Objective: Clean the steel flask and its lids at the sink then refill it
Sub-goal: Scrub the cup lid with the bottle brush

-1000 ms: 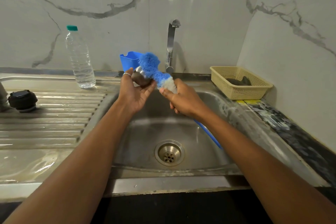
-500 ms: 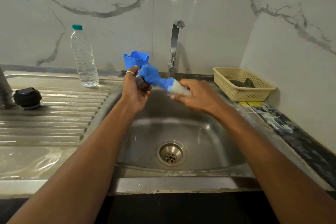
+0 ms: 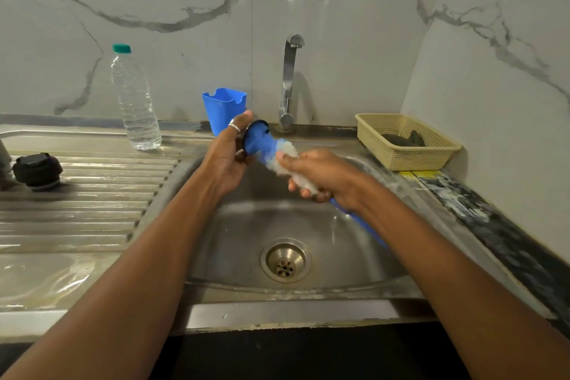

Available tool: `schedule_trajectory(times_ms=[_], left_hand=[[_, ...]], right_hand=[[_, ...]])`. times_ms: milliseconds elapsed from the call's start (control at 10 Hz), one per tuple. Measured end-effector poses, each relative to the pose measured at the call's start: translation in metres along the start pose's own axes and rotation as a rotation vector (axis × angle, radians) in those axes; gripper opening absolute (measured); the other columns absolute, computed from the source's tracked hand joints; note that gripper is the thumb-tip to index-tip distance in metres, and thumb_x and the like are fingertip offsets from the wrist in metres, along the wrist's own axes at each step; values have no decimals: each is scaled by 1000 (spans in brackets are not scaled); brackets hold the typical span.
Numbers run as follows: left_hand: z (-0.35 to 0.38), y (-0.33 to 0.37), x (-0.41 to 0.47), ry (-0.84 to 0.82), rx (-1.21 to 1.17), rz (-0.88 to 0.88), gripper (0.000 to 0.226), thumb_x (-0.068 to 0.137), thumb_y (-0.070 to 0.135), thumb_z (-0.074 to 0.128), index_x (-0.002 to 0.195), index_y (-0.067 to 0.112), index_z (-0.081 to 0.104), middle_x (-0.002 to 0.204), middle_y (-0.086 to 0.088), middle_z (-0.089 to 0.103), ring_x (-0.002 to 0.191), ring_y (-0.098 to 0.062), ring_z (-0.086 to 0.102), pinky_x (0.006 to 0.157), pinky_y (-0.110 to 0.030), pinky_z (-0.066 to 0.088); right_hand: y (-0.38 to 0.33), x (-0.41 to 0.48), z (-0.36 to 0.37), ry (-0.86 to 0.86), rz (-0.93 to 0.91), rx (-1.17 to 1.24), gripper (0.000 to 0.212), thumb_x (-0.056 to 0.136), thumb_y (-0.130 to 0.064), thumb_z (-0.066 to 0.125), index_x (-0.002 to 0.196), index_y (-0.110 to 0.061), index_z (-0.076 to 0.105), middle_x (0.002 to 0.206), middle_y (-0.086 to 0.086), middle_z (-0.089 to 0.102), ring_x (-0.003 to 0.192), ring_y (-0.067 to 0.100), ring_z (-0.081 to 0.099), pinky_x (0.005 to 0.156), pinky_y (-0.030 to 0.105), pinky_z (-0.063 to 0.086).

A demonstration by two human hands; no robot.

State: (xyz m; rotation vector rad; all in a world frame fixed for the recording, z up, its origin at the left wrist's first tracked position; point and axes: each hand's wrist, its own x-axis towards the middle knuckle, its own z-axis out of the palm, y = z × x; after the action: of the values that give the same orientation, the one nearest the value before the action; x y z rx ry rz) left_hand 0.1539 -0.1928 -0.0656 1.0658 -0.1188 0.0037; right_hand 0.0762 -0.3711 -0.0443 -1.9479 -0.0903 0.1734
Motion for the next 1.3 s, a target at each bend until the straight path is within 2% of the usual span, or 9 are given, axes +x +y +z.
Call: schedule_trajectory(times_ms=[100, 200, 300, 400, 500, 700, 800, 1000, 1300], left_hand=[[4, 2, -3, -31, -51, -21, 25, 97, 38, 65, 111, 18, 61, 90, 0, 72, 77, -14, 69, 69, -28, 54], [2, 2, -3, 42, -49, -70, 17, 96, 35, 66, 102, 20, 64, 88, 0, 72, 78, -13, 69, 70, -26, 54], [-1, -3, -1, 60, 31, -121, 28, 92, 38, 71, 110, 19, 62, 105, -7, 70, 91, -19, 69, 78, -30, 57], [-2, -2, -1, 42, 29, -129, 35, 92, 41, 71, 118, 19, 61, 112, -5, 71, 93, -21, 70, 78, -33, 60], [2, -3, 0, 27, 43, -68, 40, 93, 34, 72, 125, 12, 61, 116, -9, 74, 100, -21, 73, 76, -35, 62], [-3, -14, 3, 254, 411, 102, 89, 76, 42, 88, 149, 18, 41, 129, 0, 61, 112, -18, 67, 100, -40, 55], [-5, -14, 1, 299, 741, 250, 82, 81, 37, 86, 148, 18, 44, 124, 5, 54, 111, -14, 56, 98, -25, 44], [-5, -12, 1, 347, 932, 339, 75, 75, 31, 90, 139, 18, 52, 119, 0, 62, 104, -19, 60, 86, -28, 44], [4, -15, -6, 174, 938, 351, 63, 75, 29, 90, 130, 18, 61, 105, 9, 63, 77, 6, 53, 57, 1, 36]], right_hand=[[-1, -1, 1, -90, 53, 190, 44, 99, -52, 58, 103, -9, 69, 69, -2, 60, 45, 6, 45, 34, 17, 27], [14, 11, 1, 408, -410, -781, 30, 96, -45, 64, 108, -19, 73, 75, -1, 68, 60, 18, 62, 52, 27, 35], [24, 18, -1, 783, -677, -1379, 39, 92, -29, 71, 130, -22, 67, 81, 4, 68, 63, 26, 63, 51, 30, 30], [13, 13, 1, 493, -434, -879, 32, 94, -40, 68, 122, -24, 71, 83, 3, 74, 67, 24, 68, 52, 32, 40], [7, 4, 0, -45, 32, 50, 37, 96, -45, 66, 116, -14, 66, 78, 4, 73, 53, 11, 57, 40, 22, 35], [8, 7, -17, 54, 32, -348, 28, 95, -45, 67, 103, -18, 69, 77, 2, 74, 50, 6, 58, 47, 21, 40], [12, 10, -21, 124, 24, -521, 33, 94, -51, 65, 95, -18, 71, 74, 2, 77, 45, 7, 60, 44, 19, 39], [6, 9, -31, 443, -124, -870, 51, 90, -64, 56, 89, -17, 74, 70, 3, 73, 71, 22, 71, 75, 38, 58], [-11, -1, -11, 402, -296, -632, 56, 96, -64, 52, 78, -14, 69, 66, 4, 72, 55, 13, 66, 70, 35, 57]])
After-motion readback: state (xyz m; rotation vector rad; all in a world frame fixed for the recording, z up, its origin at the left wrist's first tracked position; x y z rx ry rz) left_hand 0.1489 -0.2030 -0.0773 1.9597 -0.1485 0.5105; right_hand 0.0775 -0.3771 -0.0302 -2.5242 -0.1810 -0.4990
